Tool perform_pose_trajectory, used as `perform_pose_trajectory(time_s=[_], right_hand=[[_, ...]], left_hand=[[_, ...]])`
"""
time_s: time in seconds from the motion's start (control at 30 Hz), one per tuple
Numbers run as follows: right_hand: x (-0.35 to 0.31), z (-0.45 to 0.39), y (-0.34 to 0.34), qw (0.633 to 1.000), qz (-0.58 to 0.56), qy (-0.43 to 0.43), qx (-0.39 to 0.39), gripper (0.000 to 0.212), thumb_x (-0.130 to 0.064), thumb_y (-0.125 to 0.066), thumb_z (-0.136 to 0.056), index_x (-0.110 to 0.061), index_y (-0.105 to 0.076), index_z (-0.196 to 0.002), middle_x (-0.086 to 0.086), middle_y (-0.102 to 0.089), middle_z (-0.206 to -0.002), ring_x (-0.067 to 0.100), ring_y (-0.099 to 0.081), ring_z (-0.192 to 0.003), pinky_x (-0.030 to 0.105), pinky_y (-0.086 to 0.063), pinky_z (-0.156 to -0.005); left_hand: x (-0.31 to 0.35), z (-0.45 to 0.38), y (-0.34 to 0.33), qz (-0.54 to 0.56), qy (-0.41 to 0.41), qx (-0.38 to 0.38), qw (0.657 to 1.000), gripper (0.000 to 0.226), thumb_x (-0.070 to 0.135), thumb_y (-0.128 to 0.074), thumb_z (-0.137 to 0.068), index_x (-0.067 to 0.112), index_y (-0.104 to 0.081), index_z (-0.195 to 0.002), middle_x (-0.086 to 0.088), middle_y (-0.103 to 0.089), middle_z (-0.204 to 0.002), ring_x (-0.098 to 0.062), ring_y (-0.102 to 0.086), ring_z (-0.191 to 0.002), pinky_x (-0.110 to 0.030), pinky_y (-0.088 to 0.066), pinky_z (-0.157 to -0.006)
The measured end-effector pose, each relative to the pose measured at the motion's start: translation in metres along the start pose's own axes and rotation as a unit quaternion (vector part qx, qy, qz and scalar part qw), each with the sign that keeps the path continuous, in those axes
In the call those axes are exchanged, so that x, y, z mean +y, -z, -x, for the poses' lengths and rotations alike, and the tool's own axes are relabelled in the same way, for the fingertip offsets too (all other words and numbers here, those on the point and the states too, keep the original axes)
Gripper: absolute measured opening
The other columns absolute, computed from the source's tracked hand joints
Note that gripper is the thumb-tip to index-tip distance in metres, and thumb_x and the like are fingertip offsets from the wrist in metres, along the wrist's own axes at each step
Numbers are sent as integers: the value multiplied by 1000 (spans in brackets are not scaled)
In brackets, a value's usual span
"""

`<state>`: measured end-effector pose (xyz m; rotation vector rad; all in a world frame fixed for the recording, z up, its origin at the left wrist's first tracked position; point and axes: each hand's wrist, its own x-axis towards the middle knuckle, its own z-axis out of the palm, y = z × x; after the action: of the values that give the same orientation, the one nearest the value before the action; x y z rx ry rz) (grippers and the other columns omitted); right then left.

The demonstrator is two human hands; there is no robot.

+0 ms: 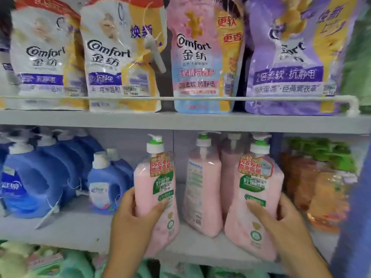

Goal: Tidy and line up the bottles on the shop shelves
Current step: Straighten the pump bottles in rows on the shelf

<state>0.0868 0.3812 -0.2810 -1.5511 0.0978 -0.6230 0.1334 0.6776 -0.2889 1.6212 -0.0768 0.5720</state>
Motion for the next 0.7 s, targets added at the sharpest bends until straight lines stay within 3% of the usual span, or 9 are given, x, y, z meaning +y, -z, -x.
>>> perform_pose_trajectory(time_s=[0.13,0.23,0.3,0.4,0.47,0.63,0.7], right_hand=[[7,-7,-2,997,34,1,63,43,-21,-85,-80,-36,-68,-117,-9,-79,-106,17,-76,-98,54,-59,-91],[8,-7,0,997,43,-2,62,43,-16,-81,-85,-32,-66,-121,-7,-78,-112,19,-74,-103,55,-57,-96],[9,-6,0,997,44,-2,60,42,-17,-80,-85,-33,-65,-121,-8,-78,-111,17,-75,-102,53,-57,-95],[8,-3,0,998,35,-6,55,44,-25,-81,-83,-39,-65,-121,-12,-77,-112,14,-75,-102,49,-58,-93],[6,-2,0,999,25,-15,39,46,-30,-81,-81,-46,-64,-121,-12,-77,-114,14,-75,-103,47,-59,-90],[3,-1,-3,1000,15,-21,-9,52,-42,-80,-72,-48,-65,-121,-10,-77,-116,16,-75,-103,49,-60,-90],[3,-2,-2,999,15,-18,-22,54,-44,-81,-67,-50,-65,-119,-10,-77,-115,16,-76,-102,48,-60,-89]], left_hand=[[-24,-31,-16,6,-21,-26,999,44,27,-91,-74,49,-65,-103,23,-77,-97,3,-72,-83,-33,-55,-73],[-37,-49,-32,-10,-47,-25,999,41,27,-87,-81,47,-61,-105,28,-73,-98,11,-68,-82,-23,-49,-68],[-44,-60,-42,-27,-47,-16,998,42,28,-86,-82,41,-58,-111,19,-73,-97,5,-69,-85,-22,-48,-67],[-48,-81,-58,-48,-16,-17,999,47,37,-86,-81,36,-51,-112,9,-70,-98,-19,-69,-90,-39,-53,-75],[-44,-94,-71,-92,11,-31,995,53,47,-84,-79,37,-44,-112,3,-67,-103,-29,-67,-91,-42,-53,-78],[-32,-111,-81,-109,-4,-88,990,50,43,-80,-86,24,-48,-119,-9,-69,-107,-35,-67,-96,-37,-48,-77],[-31,-104,-76,-143,-92,2,985,43,46,-73,-91,13,-58,-117,-13,-68,-110,-37,-64,-102,-41,-49,-83]])
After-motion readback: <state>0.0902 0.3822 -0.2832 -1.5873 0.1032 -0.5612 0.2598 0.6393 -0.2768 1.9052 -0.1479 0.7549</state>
